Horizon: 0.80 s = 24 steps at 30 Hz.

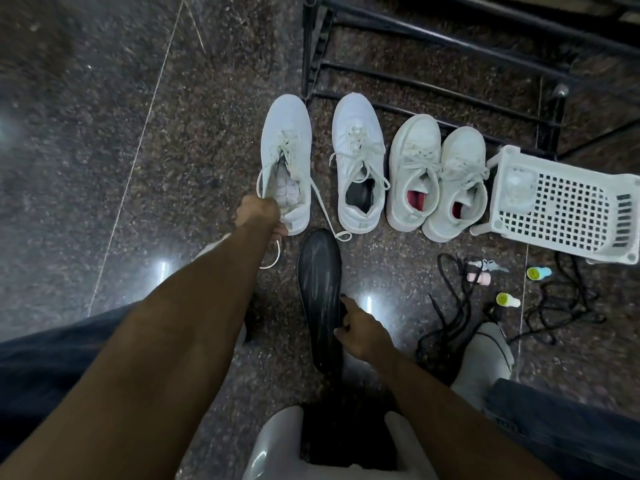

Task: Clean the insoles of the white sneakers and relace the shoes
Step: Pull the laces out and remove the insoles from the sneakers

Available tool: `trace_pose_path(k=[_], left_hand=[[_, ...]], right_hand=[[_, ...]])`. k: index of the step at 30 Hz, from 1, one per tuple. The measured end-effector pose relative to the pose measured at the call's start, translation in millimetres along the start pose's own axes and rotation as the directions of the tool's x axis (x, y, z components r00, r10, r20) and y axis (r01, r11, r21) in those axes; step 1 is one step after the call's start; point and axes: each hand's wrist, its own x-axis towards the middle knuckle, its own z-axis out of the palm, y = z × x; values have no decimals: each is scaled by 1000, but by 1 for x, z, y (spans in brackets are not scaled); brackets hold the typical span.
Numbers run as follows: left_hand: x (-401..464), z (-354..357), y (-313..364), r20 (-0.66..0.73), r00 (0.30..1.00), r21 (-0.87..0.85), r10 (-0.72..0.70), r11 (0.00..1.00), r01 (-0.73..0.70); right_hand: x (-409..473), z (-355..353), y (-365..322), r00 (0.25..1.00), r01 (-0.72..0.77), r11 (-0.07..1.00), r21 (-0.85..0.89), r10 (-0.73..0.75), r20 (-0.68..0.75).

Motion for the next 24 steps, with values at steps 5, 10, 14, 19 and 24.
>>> trace_pose_path(k=[5, 10, 14, 19, 24], left_hand=[[-17, -2, -4, -46, 999, -25, 23, 999, -24], [-51, -1, -12, -241, 941, 202, 239, 960, -192], [-74, 8, -19, -234, 913, 253, 335, 927, -276], [-74, 24, -45, 31, 923, 255, 383, 890, -378], [-75, 46, -74, 265, 911, 303, 315, 870, -388]], right_hand=[[0, -45, -30, 851, 160, 969, -190, -233, -471], [25, -114, -71, 746, 163, 869, -468, -419, -518], [43, -140, -84, 948, 60, 878, -475, -199, -248], [20, -127, -64, 918, 22, 875, -483, -208, -336], [-30, -90, -23, 923, 29, 871, -490, -211, -320]])
